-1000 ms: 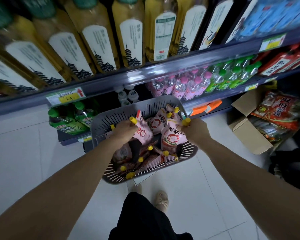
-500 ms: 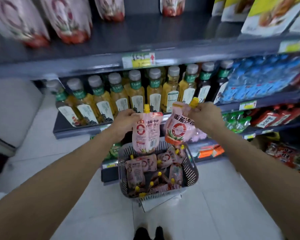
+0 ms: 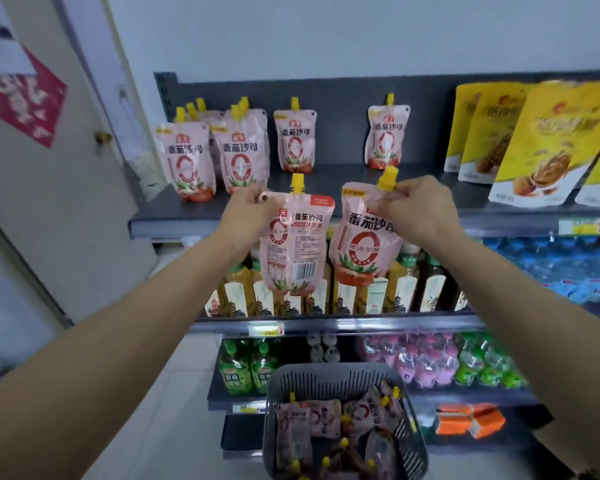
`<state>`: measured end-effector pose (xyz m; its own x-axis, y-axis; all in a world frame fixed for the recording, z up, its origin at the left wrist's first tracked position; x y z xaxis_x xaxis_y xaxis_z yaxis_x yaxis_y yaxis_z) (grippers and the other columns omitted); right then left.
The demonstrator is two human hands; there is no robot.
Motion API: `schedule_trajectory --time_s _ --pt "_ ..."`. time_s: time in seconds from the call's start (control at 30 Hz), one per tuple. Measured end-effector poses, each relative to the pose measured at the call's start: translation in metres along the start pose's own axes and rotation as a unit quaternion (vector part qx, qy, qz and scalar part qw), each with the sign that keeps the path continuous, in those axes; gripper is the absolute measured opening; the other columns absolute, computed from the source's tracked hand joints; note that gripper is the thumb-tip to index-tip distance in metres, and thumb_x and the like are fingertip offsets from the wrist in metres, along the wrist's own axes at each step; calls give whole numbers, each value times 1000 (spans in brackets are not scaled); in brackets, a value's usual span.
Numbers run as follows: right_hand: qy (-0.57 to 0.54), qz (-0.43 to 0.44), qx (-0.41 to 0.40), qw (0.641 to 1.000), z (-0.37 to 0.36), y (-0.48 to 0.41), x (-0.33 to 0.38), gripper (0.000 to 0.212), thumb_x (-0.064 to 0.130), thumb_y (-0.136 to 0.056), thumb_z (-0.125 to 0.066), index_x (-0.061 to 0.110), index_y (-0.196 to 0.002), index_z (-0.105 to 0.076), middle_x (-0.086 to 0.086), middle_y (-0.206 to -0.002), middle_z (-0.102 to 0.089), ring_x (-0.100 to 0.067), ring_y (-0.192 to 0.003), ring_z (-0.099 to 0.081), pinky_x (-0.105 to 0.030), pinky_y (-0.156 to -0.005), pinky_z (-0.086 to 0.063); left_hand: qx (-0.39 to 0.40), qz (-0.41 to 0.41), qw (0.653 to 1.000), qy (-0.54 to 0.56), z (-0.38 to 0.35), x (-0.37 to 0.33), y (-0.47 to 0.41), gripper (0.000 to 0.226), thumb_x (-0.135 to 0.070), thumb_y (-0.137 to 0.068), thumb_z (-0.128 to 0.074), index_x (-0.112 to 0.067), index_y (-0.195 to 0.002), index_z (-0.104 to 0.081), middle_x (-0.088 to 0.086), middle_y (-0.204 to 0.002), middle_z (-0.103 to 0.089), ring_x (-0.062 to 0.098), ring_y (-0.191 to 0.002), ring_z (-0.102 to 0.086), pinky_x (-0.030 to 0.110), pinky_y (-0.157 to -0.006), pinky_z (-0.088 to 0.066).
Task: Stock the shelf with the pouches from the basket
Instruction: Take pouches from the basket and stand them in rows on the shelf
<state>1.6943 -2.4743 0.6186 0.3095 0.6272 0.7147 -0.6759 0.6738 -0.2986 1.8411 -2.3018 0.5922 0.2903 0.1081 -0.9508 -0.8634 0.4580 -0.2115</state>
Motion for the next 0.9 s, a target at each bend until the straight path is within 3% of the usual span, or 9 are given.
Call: schedule_trajectory --time_s 0.13,0.33,0.43,0.53,0.6,0.67,0.77,0.83,0.9 --pt "-38 32 -12 999 0 -16 38 17 30 -83 -64 14 -81 -71 -6 -83 -72 -24 -81 -69 -42 -78 -57 -73 -11 996 54 35 -28 -15 12 -14 -95 -48 -18 -86 -53 0 -79 -67 9 -65 -66 26 -56 -55" --pt "-69 78 -17 994 -12 -36 86 10 28 -85 -65 19 -82 -67 1 -74 -66 -17 -76 -67 -38 -76 -58 -154 -47 983 83 88 -52 -45 23 -7 -93 -50 -18 -72 -49 4 -65 -61 5 -41 -59 23 -46 -50" --pt "-55 86 -21 995 -27 -54 103 17 31 -85 -65 16 -90 -70 -1 -81 -70 -19 -79 -68 -37 -75 -57 -183 -50 981 31 111 -55 -66 21 -12 -89 -56 -17 -71 -47 18 -83 -69 26 -69 -70 42 -65 -59" --pt "-37 83 -21 996 -44 -74 117 19 35 -81 -67 17 -86 -72 -3 -84 -73 -24 -81 -69 -45 -79 -56 -222 -55 973 -23 132 -54 -88 23 -11 -88 -55 -18 -68 -46 21 -92 -69 30 -77 -70 45 -69 -59" --pt "-30 84 -17 996 -56 -85 124 17 33 -81 -66 17 -85 -71 -3 -85 -73 -25 -81 -69 -43 -77 -57 -239 -65 966 -74 142 -52 -101 19 -12 -88 -54 -16 -71 -47 21 -96 -69 31 -84 -70 48 -74 -58" --pt "-25 90 -14 996 -68 -95 129 17 29 -82 -63 16 -90 -72 -4 -88 -73 -25 -82 -68 -36 -73 -55 -252 -76 956 -130 149 -49 -113 14 -12 -90 -51 -13 -76 -48 16 -92 -67 27 -79 -68 40 -64 -57" --pt "-20 96 -4 995 -83 -104 136 19 28 -83 -63 17 -96 -73 -4 -93 -73 -25 -86 -67 -37 -78 -55 -277 -82 936 -203 157 -41 -125 26 -9 -91 -44 -17 -67 -38 4 -72 -51 17 -59 -50 24 -45 -35" --pt "-22 94 6 995 -91 -108 139 19 28 -83 -64 19 -97 -73 -3 -95 -72 -24 -89 -67 -40 -83 -55 -289 -81 917 -262 159 -35 -131 28 -8 -91 -40 -14 -64 -37 2 -63 -43 18 -57 -42 25 -43 -27" --pt "-27 95 17 995 -98 -111 142 14 27 -84 -64 20 -94 -72 -4 -95 -73 -23 -87 -68 -41 -84 -56 -298 -75 897 -318 161 -28 -136 18 -9 -92 -39 -6 -75 -47 7 -69 -50 23 -63 -47 28 -43 -27"
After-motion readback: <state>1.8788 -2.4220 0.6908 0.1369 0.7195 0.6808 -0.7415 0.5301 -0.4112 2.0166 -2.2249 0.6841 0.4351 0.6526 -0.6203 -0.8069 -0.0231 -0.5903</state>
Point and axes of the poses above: each hand's wrist, its own y-axis away from the middle knuckle, its own z-axis out of the back of the hand, x = y × z, the point moved 2 cm from there along -y, towards the middle knuckle
